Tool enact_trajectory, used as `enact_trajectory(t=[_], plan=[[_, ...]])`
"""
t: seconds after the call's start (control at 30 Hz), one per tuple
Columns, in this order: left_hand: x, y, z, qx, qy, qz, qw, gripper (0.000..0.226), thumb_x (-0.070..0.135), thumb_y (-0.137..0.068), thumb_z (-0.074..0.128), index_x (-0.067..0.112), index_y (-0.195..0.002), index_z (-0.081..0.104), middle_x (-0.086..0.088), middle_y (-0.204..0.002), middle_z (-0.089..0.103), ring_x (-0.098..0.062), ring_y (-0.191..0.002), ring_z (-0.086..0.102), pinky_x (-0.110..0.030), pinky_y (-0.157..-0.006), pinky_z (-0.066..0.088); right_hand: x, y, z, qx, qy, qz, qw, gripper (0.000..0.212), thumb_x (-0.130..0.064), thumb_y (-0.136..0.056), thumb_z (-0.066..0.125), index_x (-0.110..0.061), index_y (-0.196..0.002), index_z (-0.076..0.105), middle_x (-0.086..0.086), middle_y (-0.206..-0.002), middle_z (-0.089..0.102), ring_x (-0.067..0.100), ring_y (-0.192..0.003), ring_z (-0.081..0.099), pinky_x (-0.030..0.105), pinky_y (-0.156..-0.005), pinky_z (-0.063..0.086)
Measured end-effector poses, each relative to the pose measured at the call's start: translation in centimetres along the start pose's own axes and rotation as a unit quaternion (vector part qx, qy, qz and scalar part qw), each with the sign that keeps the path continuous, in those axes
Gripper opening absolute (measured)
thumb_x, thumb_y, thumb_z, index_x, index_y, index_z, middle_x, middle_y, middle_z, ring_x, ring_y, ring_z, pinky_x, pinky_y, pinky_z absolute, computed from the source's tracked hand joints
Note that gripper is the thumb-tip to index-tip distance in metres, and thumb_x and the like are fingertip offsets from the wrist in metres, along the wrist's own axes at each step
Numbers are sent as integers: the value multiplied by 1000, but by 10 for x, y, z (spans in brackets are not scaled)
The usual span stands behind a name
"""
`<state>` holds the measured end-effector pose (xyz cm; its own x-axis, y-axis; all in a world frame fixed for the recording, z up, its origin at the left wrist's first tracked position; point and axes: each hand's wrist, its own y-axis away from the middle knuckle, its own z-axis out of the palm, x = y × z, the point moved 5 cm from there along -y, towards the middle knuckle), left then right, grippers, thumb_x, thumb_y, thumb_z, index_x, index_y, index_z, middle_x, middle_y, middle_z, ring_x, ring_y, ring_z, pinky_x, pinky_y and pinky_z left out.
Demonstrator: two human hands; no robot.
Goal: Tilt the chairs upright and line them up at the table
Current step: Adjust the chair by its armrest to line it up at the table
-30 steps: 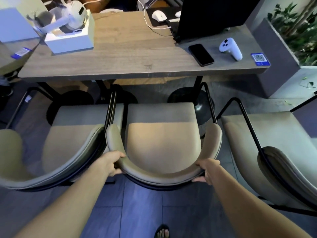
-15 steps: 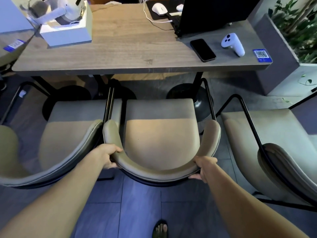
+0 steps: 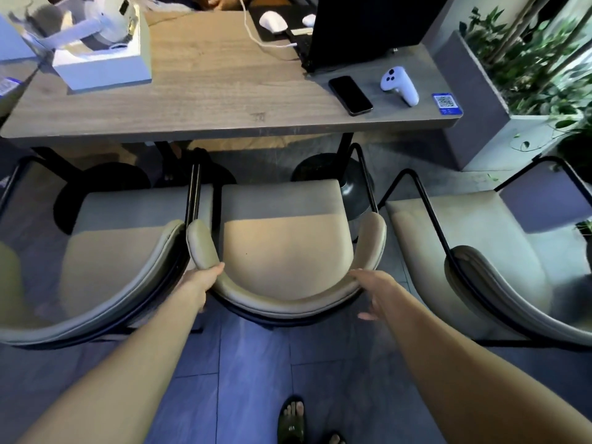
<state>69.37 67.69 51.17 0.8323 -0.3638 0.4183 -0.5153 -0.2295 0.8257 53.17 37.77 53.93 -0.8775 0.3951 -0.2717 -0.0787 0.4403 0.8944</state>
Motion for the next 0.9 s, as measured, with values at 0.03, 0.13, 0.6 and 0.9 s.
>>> enact_trajectory(t=[0.03,0.13,0.6,0.9], plan=[[3,11,-2,38,-8,18,999,91,49,-65,74,9,-140,43,-14,-139,50,-34,-123,52,-45,-100,43,-1,6,-13,-1,-10,-14,1000,59,-34,-89,63,-15,-141,41,7,-143,43,31,-119,46,43,-71,54],[23,67,-5,137,-67,70,986,63,33,-87,58,6,-141,39,-23,-143,36,-38,-128,39,-41,-104,33,-4,31,-63,26,-68,-61,995,40,-34,-88,62,-13,-122,55,6,-109,56,25,-89,51,35,-58,49],[42,264,239,-156,-115,217,957,14,21,-100,43,14,-97,55,1,-80,53,-12,-66,50,-23,-54,34,39,45,-322,52,-203,-120,970,19,-22,-97,52,-9,-110,45,9,-95,47,27,-85,49,40,-65,49],[-41,337,455,-172,-108,110,973,32,35,-99,49,16,-125,54,-5,-117,53,-23,-110,54,-34,-91,42,90,-80,-482,27,-207,-54,976,17,-21,-89,62,-6,-87,54,10,-80,52,20,-62,46,27,-53,36]])
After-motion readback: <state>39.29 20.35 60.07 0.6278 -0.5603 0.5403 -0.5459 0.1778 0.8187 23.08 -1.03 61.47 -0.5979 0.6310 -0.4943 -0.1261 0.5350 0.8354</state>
